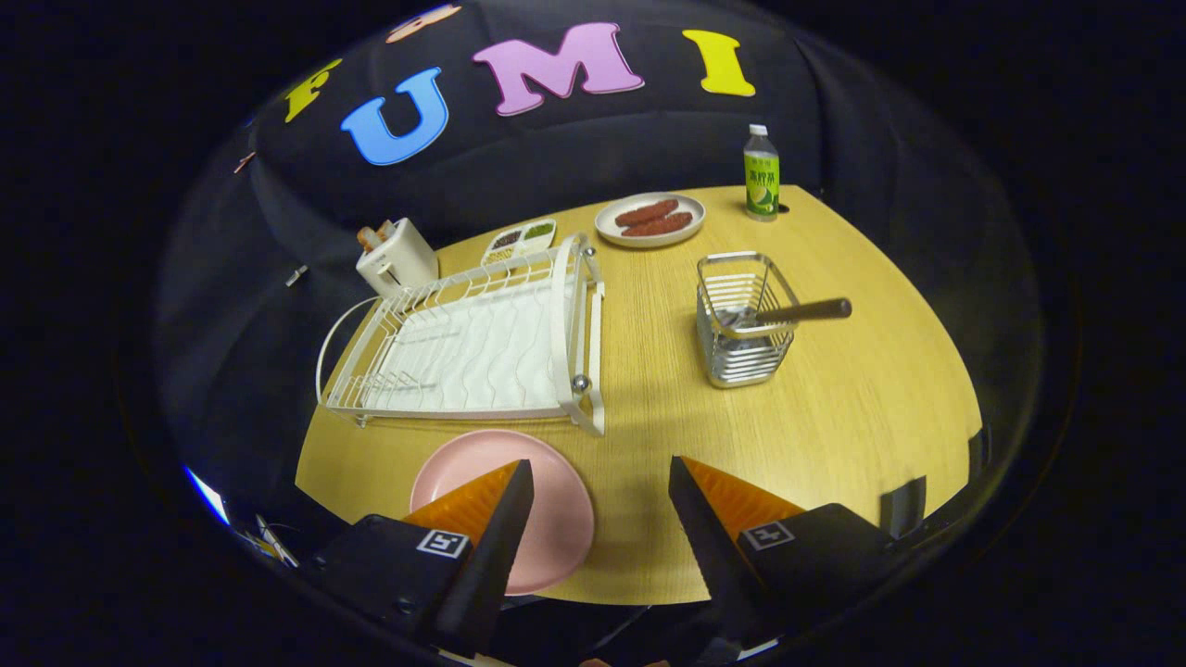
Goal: Take the plate from the dish rack, then take the spoon from the basket and place it into the plate.
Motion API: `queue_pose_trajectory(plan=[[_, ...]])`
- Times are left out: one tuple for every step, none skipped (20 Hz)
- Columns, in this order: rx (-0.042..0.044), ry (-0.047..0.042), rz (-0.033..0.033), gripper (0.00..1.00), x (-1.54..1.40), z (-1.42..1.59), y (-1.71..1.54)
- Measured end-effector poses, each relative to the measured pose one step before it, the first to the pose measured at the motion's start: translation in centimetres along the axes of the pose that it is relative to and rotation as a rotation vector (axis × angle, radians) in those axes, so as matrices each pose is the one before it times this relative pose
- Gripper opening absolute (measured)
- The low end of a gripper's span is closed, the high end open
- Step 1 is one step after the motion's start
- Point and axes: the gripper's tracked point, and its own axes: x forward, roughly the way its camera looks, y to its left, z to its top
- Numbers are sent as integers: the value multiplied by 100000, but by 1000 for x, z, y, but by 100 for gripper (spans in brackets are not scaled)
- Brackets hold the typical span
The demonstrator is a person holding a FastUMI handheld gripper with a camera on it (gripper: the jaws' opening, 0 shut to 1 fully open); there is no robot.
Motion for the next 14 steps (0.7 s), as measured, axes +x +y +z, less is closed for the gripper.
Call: queue_pose_trajectory(plan=[[-2374,-3153,-803,93,-815,1441,-679],[-2376,-3494,-1445,96,-716,1672,-927],[-2181,-3062,-2179,96,-506,1533,-1294],[-1731,-2257,-1897,96,-411,1309,-1282],[-1293,-1729,-2097,96,17,1055,-1441],[-1496,-1150,-2465,96,250,909,-1704],[-1478,175,-2612,96,529,345,-1532],[-1121,99,-2108,96,622,92,-1348],[-1529,836,-1695,96,788,-40,-1091],[-1714,935,-1643,94,916,-241,-1031],[-1464,953,-951,93,994,-305,-703],[-1289,1738,-378,90,900,-470,-448],[-580,1736,450,87,924,-411,-137],[-472,1940,372,81,993,-435,36]])
